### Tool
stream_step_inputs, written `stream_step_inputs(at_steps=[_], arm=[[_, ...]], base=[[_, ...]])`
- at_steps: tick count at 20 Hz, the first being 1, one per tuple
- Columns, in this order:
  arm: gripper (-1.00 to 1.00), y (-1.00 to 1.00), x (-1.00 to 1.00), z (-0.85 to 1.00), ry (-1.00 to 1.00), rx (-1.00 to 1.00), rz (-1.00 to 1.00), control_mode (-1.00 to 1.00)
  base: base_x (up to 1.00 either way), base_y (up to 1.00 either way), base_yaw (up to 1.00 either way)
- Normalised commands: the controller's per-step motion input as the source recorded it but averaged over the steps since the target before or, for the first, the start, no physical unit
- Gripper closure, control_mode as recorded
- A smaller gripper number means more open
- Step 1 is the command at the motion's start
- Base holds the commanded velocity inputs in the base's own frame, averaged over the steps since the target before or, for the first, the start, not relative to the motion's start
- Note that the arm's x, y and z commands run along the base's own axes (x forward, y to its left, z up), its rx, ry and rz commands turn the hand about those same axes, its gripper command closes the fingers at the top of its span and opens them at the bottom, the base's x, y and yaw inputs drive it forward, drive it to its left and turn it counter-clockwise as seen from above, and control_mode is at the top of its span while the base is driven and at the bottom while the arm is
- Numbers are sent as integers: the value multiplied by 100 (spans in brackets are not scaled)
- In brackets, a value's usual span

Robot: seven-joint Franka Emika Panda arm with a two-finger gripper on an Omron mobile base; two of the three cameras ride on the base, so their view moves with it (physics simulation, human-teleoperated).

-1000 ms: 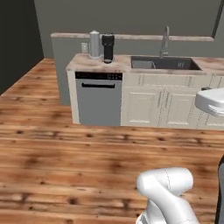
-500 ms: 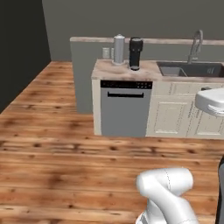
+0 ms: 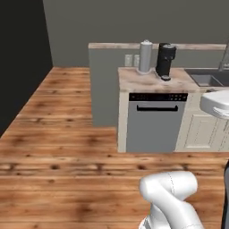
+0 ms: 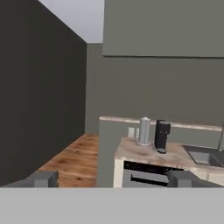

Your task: Transport the steak and garlic to the fridge. Place the steak on the rack containing meat and place the garlic on the rack containing the vegetable, ensuring meats and vegetables are on different racks.

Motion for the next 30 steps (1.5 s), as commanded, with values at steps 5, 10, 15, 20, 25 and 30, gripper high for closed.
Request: stream_step_inputs(at_steps=[5, 10, 15, 20, 25, 30], arm=[[-100, 0, 0, 0, 0, 0, 0, 100], [-100, 0, 0, 0, 0, 0, 0, 100], [-100, 0, 0, 0, 0, 0, 0, 100], [-100, 0, 0, 0, 0, 0, 0, 100], [-100, 0, 0, 0, 0, 0, 0, 100], [-100, 0, 0, 0, 0, 0, 0, 100]], base=[[100, 100, -20], [100, 100, -19], [100, 100, -20], [100, 100, -20], [100, 100, -20], [100, 100, -25]])
